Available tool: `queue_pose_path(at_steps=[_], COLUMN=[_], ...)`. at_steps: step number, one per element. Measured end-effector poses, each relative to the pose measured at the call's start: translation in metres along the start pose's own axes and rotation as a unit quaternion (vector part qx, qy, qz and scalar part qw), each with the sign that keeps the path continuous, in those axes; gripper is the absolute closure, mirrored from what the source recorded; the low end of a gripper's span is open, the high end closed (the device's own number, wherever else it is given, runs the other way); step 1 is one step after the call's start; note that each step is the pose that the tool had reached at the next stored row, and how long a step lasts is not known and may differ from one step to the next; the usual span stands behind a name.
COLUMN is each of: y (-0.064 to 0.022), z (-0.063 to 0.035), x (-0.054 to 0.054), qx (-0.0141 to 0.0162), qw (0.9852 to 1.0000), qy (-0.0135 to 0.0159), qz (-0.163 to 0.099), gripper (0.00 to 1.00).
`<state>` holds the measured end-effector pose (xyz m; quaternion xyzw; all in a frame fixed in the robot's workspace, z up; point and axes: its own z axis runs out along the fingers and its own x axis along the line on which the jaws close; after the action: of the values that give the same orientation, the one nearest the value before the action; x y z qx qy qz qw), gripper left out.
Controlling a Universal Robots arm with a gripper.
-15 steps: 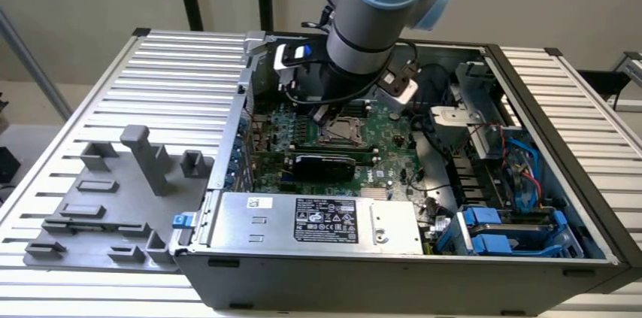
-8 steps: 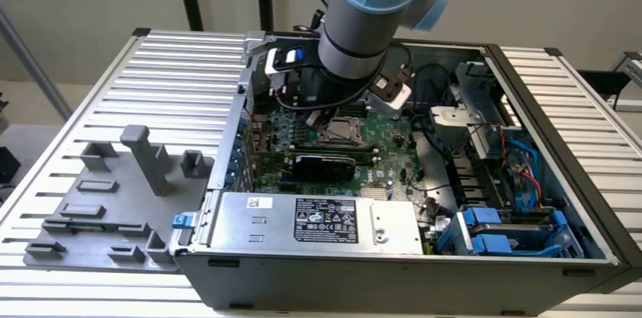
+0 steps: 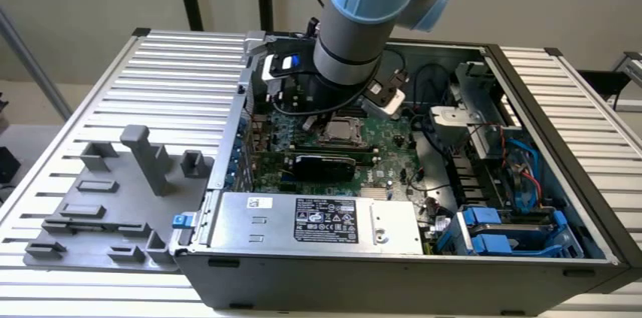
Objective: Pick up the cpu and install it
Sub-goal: 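Install the second cpu locking lever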
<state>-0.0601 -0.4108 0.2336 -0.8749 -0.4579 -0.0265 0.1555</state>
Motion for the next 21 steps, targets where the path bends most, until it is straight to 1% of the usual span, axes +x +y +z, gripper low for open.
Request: queue_pose_path(at_steps=[2, 7, 10, 21], y=[-0.0013, -0.0069, -0.0073, -0.0102], z=[0.0036, 0.0123, 0.0172, 0.0339], x=[0.000, -0.004, -0.006, -0.007], qx=[-0.0016, -0.0057, -0.0079, -0.0181], qw=[1.0000, 1.0000, 1.0000, 0.9998], qy=[0.0005, -0.0014, -0.0017, 0.0013], qz=[0.000, -0.001, -0.001, -0.004], gripper=[0.88, 0.88, 0.88, 0.88])
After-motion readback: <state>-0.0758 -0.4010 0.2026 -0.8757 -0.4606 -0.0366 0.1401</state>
